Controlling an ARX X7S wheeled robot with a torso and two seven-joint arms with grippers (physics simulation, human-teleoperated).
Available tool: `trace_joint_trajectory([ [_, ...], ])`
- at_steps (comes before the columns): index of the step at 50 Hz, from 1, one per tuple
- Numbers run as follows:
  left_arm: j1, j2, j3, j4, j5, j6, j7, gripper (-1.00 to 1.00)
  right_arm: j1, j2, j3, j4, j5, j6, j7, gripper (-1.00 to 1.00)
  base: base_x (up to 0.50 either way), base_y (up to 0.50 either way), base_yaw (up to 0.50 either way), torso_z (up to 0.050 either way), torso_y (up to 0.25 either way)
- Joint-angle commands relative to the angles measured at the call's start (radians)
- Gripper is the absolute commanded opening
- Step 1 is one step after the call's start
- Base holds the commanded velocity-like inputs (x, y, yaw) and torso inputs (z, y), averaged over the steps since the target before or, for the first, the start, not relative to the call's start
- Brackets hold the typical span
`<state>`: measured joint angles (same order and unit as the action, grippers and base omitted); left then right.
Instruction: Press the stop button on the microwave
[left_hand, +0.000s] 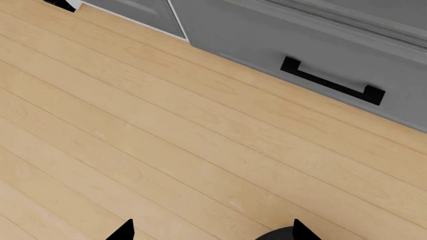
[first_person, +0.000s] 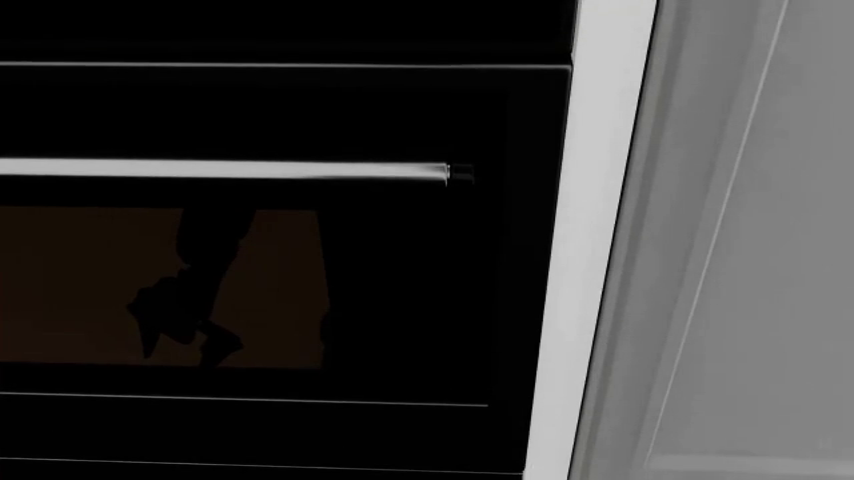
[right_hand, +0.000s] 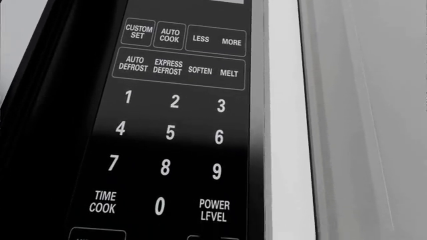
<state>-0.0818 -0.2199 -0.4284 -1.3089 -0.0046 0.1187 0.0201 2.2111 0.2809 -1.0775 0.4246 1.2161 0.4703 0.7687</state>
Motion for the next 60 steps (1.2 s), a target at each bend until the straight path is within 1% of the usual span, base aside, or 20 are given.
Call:
trace_joint_trajectory([
  [1, 0.000, 0.000, 0.000, 0.000, 0.000, 0.000, 0.000, 1.00, -0.014, 0.022, 0.003, -0.043, 0.015, 0.036, 0.033, -1.00, 0.00, 0.00, 0.00, 0.000, 0.000],
  [11, 0.000, 0.000, 0.000, 0.000, 0.000, 0.000, 0.000, 1.00, -0.035, 0.048, 0.008, -0.099, 0.048, 0.078, 0.072, -1.00, 0.00, 0.00, 0.00, 0.000, 0.000],
  [34, 0.000, 0.000, 0.000, 0.000, 0.000, 0.000, 0.000, 1.00, -0.064, 0.081, 0.018, -0.165, 0.077, 0.118, 0.114, -1.00, 0.00, 0.00, 0.00, 0.000, 0.000],
  [55, 0.000, 0.000, 0.000, 0.000, 0.000, 0.000, 0.000, 1.00, -0.092, 0.125, 0.037, -0.287, 0.136, 0.166, 0.180, -1.00, 0.00, 0.00, 0.00, 0.000, 0.000],
  [60, 0.000, 0.000, 0.000, 0.000, 0.000, 0.000, 0.000, 1.00, -0.093, 0.116, 0.032, -0.276, 0.127, 0.166, 0.168, -1.00, 0.00, 0.00, 0.00, 0.000, 0.000],
])
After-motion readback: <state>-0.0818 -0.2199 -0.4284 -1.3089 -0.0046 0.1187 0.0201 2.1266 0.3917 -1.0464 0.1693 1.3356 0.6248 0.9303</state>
